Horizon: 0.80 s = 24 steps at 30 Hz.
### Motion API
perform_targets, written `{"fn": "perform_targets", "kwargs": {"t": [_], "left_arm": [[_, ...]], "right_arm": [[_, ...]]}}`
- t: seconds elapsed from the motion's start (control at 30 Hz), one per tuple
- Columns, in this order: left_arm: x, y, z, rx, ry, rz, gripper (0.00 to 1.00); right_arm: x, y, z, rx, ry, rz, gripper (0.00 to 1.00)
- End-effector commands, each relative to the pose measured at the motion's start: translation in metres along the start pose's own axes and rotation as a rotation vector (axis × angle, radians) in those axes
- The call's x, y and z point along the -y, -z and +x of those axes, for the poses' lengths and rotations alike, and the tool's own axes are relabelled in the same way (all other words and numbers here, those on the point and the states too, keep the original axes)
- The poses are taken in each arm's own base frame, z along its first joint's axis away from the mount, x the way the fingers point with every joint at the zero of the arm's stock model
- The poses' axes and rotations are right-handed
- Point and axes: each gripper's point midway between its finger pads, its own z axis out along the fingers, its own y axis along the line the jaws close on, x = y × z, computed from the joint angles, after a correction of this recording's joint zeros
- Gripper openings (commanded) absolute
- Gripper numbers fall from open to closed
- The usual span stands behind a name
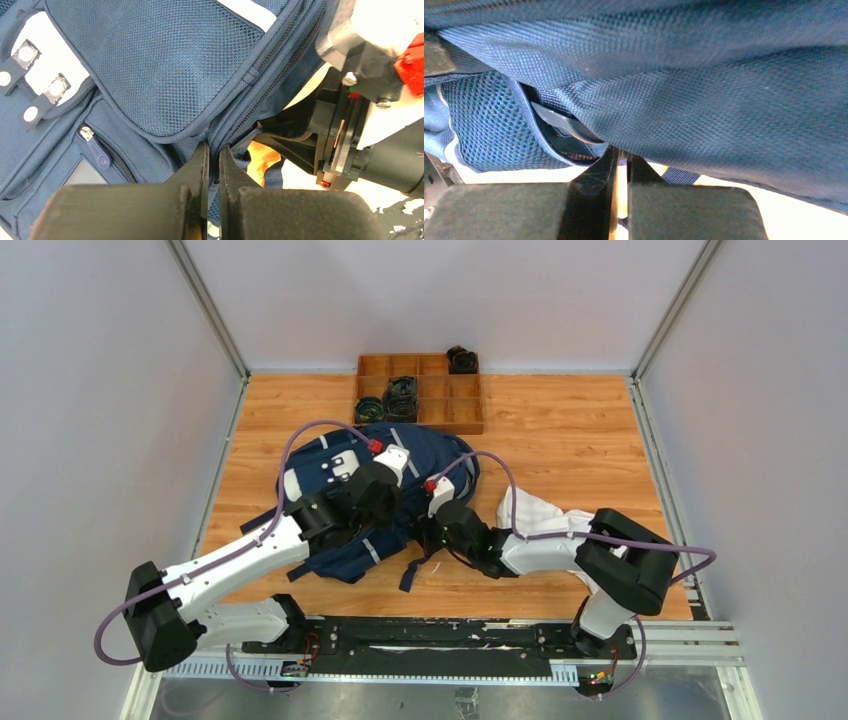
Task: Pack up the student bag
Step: Zip the student bag at the center of the board.
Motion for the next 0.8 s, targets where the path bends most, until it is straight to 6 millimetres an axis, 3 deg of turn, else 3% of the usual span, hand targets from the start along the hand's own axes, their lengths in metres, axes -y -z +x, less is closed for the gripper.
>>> {"fn": "perform_targets", "kwargs": {"t": [0.0,0.2,0.37,0.53,0.77], "left_arm": [[0.007,0.009,-0.036,0.148,0.103,0.042,0.00],[0.007,0.010,-0.023,0.122,0.096,0.066,0.00],[0.014,0.008,0.004,0.053,0.051,0.127,0.00],[0.014,0.011,0.023,0.021,0.060,0.152,0.00],[0.013,0.013,0.032,0.002,0.042,0.159,0.00]], "right_arm": [[0.015,0.013,-0.009,0.040,0.000,0.080,0.00],[0.036,0.035,-0.003,0.050,0.005,0.151,0.00],[0.046,0.039,0.000,0.042,0.007,0.167,0.00],[0.056,0.042,-0.009,0.060,0.007,0.190,0.00],[0.097,0.048,-0.022,0.077,-0.014,0.278,0.00]]}}
